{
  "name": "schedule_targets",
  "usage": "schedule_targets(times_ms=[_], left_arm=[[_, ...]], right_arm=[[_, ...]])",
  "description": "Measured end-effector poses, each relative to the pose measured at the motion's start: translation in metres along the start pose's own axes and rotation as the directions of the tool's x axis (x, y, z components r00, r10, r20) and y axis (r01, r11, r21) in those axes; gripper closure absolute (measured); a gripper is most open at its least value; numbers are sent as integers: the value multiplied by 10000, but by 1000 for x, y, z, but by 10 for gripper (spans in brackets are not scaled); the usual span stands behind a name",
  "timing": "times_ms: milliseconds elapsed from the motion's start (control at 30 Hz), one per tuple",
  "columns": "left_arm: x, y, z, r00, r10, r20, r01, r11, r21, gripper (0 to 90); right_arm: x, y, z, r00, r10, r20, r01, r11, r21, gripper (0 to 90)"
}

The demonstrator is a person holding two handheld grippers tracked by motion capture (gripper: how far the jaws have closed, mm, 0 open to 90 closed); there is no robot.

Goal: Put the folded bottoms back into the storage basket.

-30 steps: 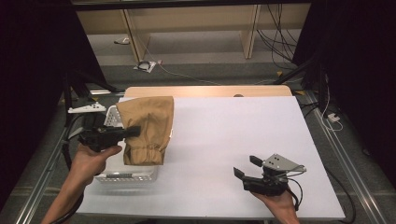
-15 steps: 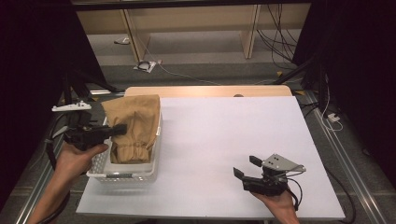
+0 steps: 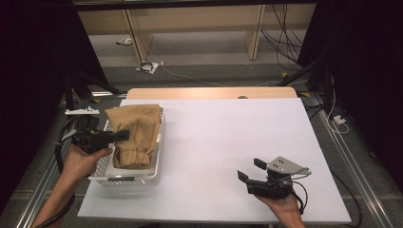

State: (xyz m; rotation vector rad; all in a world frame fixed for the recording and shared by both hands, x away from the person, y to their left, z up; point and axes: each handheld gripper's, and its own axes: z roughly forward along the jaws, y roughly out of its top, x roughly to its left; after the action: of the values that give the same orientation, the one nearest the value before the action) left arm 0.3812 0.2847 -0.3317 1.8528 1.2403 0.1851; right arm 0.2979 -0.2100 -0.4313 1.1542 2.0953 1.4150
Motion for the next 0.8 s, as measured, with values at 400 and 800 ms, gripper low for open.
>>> schedule_targets(times_ms=[400,800], left_arm=[[17,-5,22,9993,-130,-363,153,9979,636,844],[29,-9,45,9977,-387,-552,449,9923,1153,843]], right_arm=[[0,0,1,10000,-59,-20,60,9999,83,263],[0,0,2,10000,-38,-56,39,10000,77,264]])
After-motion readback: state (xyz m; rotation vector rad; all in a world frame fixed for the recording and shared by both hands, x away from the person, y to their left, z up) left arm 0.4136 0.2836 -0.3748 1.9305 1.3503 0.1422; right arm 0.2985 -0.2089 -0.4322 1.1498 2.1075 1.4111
